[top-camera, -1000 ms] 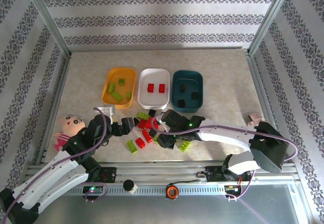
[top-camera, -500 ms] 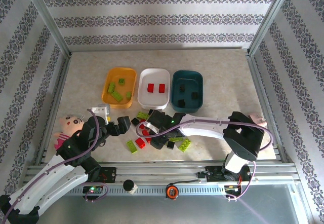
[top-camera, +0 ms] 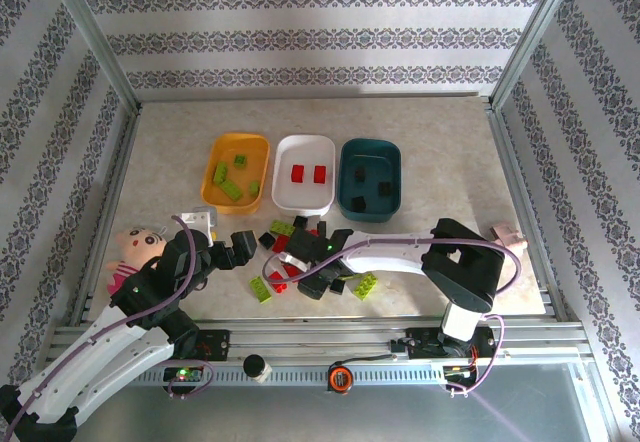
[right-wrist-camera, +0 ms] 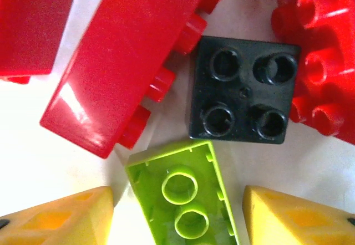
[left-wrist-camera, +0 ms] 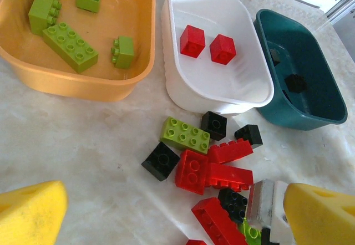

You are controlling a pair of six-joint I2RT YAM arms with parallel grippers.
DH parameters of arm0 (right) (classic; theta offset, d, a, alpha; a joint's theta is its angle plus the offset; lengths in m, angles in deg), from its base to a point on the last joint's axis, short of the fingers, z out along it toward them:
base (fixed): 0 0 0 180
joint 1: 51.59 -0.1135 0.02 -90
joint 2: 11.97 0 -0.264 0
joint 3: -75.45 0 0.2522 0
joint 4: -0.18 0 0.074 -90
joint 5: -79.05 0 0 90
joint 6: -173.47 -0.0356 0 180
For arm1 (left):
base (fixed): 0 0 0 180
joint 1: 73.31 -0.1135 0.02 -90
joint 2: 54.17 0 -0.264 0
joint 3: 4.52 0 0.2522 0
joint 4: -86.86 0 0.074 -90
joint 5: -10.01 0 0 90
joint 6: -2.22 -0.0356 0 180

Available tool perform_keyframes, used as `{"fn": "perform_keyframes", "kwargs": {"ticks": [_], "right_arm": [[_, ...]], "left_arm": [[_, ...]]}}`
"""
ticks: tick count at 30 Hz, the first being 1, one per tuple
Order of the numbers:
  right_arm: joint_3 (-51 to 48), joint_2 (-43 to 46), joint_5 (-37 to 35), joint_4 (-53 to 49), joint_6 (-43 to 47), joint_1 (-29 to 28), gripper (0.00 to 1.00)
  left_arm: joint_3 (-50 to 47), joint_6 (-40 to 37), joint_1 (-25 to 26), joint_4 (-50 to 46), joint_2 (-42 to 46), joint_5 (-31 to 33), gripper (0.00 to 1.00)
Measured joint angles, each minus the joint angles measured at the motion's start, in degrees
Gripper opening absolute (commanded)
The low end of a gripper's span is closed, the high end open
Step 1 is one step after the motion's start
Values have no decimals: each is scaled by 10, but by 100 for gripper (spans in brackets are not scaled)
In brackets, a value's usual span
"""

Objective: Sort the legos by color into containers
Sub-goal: Pick up the lego from the bottom-center of the table, then place the lego in the container.

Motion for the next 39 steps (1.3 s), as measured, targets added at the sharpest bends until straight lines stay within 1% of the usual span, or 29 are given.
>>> {"fn": "perform_keyframes", "kwargs": {"ticks": [6,9,14,19,24,28,30,32,39], "right_arm": [[-9,2,12,20,-2,-1,36],[-25,14,12,43,-3,1,31],[-69,47,-11,113,-5,31,28],[-117,124,-2,157,-19,54,27],[-138,218,57,187,-47,92,27],[-130,246,110,219,-79,121,26],[-101,227,131,229,-93,128,26],[-56,189,145,241,-105,128,26],[163,-26,169,309,-153,130,27]], "left_arm": [[1,0,0,0,0,-1,100],[1,0,0,0,0,-2,100],[1,0,0,0,0,-3,100],[1,-2,0,0,0,-2,100],[5,-6,0,-2,7,2,100],[5,-6,0,-7,23,11,100],[5,-6,0,-10,34,16,100],[5,-3,0,-13,45,22,100],[5,4,0,-26,71,29,100]]}}
